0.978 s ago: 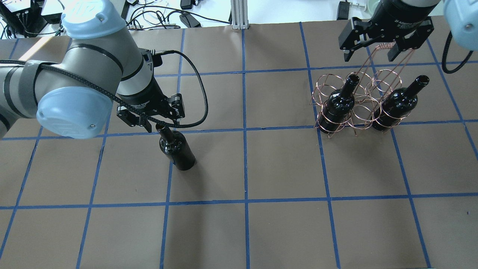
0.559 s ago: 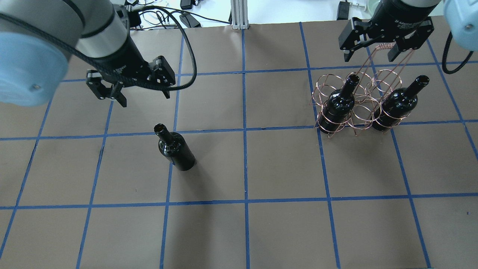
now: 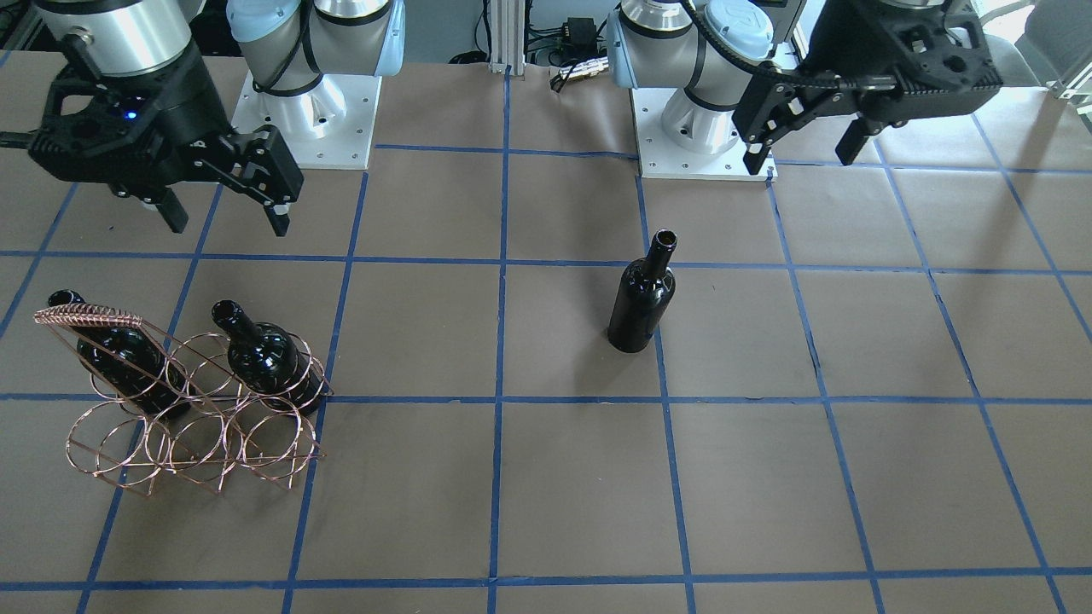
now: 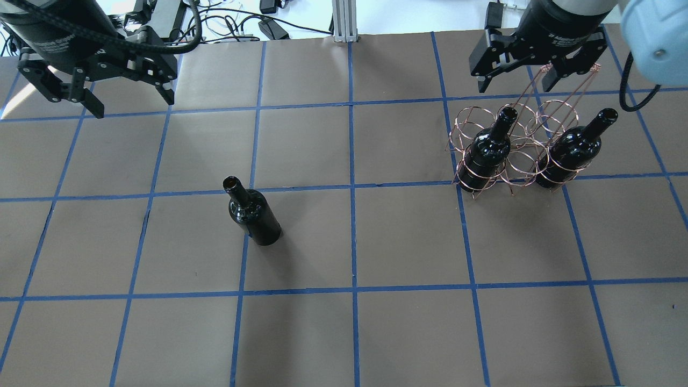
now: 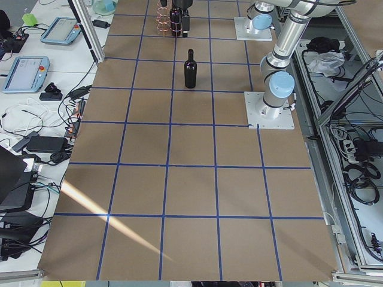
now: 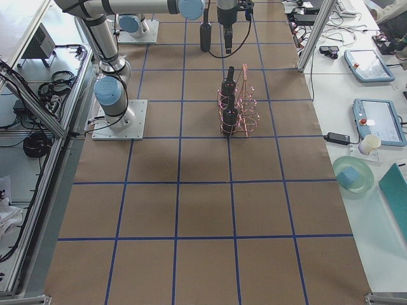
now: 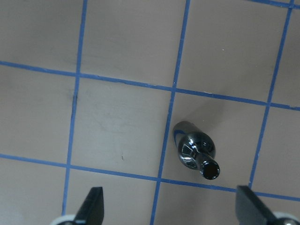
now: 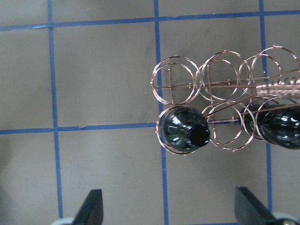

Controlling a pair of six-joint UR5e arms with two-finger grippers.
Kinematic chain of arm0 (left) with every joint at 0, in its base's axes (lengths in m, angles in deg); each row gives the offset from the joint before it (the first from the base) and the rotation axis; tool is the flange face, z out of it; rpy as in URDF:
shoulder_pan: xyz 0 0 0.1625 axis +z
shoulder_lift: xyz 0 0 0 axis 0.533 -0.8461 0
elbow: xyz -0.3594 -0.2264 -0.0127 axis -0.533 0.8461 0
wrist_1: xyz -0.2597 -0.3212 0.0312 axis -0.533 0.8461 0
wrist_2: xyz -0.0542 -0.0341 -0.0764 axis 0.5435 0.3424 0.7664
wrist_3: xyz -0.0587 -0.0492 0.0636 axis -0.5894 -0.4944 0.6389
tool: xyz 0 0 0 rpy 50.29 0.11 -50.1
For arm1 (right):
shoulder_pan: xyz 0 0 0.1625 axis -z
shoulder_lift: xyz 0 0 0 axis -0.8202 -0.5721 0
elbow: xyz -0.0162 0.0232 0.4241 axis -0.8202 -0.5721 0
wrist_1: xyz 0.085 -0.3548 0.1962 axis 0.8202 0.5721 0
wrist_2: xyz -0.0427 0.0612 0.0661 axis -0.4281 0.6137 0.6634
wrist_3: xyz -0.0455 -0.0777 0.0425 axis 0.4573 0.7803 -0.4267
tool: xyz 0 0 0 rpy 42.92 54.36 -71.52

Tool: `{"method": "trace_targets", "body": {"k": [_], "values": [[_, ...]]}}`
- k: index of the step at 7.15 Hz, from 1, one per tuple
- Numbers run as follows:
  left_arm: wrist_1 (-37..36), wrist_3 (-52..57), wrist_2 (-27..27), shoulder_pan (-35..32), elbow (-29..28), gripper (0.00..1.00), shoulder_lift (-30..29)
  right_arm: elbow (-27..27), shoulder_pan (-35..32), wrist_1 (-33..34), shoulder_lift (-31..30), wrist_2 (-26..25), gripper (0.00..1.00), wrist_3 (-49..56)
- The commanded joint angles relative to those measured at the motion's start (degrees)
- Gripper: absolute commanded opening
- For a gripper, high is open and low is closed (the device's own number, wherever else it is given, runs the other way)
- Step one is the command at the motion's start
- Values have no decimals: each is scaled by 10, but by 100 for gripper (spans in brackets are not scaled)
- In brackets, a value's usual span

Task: Place wine into wine basket
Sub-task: 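Open the left gripper and raise the left arm away from the bottle, then reach the right gripper over the upright bottle and grasp its neck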

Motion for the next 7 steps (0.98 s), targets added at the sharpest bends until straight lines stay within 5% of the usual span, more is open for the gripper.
{"method": "trace_targets", "body": {"k": [1, 4, 7], "values": [[1, 80, 2, 100, -4, 100, 20, -3, -105, 5, 6, -7, 100, -159], [6, 87, 1, 210, -8, 100, 50, -21, -246, 9, 28, -3, 100, -359], [6, 87, 3, 217, -4, 100, 54, -98, -360, 13, 138, -45, 100, -453]]}}
